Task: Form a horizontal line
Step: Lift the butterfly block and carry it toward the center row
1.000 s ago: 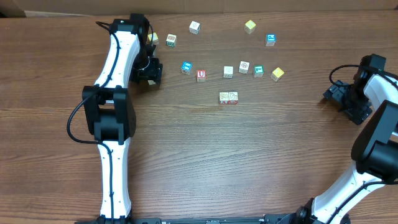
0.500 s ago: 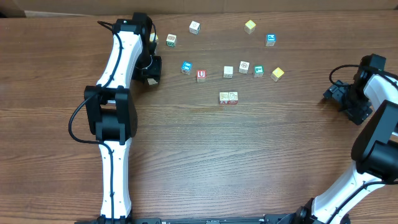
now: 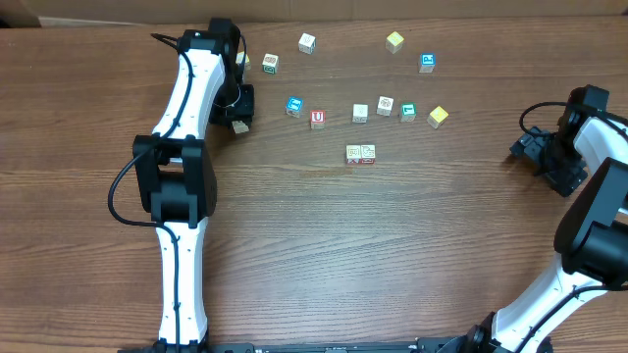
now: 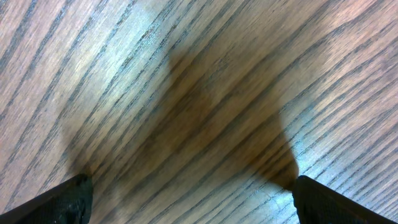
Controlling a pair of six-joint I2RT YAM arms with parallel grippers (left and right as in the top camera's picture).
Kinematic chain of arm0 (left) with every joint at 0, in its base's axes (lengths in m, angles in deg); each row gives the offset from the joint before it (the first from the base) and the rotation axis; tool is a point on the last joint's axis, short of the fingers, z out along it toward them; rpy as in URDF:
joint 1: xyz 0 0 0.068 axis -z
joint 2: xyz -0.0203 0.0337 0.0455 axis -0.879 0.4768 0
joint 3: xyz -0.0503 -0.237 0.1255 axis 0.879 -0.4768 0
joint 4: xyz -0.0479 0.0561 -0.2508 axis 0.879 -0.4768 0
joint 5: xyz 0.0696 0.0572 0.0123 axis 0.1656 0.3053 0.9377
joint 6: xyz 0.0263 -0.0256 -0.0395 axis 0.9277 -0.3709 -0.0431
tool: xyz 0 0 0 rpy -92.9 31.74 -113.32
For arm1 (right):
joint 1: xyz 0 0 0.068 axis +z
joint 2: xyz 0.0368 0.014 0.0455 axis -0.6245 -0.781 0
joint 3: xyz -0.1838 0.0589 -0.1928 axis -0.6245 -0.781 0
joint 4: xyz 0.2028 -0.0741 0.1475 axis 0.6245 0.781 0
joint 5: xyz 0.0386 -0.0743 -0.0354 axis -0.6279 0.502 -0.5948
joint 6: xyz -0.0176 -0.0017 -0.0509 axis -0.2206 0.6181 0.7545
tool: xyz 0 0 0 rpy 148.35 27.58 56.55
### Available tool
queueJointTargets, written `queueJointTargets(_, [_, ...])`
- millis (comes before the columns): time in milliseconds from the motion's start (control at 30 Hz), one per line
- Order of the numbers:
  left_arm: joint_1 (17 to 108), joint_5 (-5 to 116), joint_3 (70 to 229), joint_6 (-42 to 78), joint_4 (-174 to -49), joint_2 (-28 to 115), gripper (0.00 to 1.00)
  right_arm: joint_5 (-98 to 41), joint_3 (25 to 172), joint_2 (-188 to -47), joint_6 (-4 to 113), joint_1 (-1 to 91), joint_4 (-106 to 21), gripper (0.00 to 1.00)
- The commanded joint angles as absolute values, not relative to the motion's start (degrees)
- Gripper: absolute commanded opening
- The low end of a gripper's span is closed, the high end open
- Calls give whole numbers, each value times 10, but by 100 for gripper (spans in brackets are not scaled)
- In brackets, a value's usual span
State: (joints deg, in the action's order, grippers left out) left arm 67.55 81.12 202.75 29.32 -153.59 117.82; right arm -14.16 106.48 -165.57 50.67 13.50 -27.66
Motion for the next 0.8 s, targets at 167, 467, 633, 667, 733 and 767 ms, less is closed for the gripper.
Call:
queueJointTargets(167, [681, 802, 2036, 281, -1538, 1185, 37, -127, 1059, -1662, 506, 132, -277, 100])
queueJointTargets(467, [698, 785, 2036, 282, -1551, 1185, 27, -127, 1060, -1662, 506, 132, -277, 100])
queueJointTargets(633, [706, 785, 2036, 281, -1556, 1185, 30, -127, 1060, -1662, 506, 132, -277, 100])
queueJointTargets(667, [706, 785, 2036, 281, -1556, 1185, 30, -127, 1060, -1662, 506, 132, -277, 100])
queueJointTargets(733, [706, 785, 2036, 281, -1556, 1185, 33, -127, 1060, -1662, 506, 132, -277, 100])
queueJointTargets(767, [706, 785, 2036, 281, -1556, 1185, 34, -127, 1059, -1662, 506, 132, -277, 100])
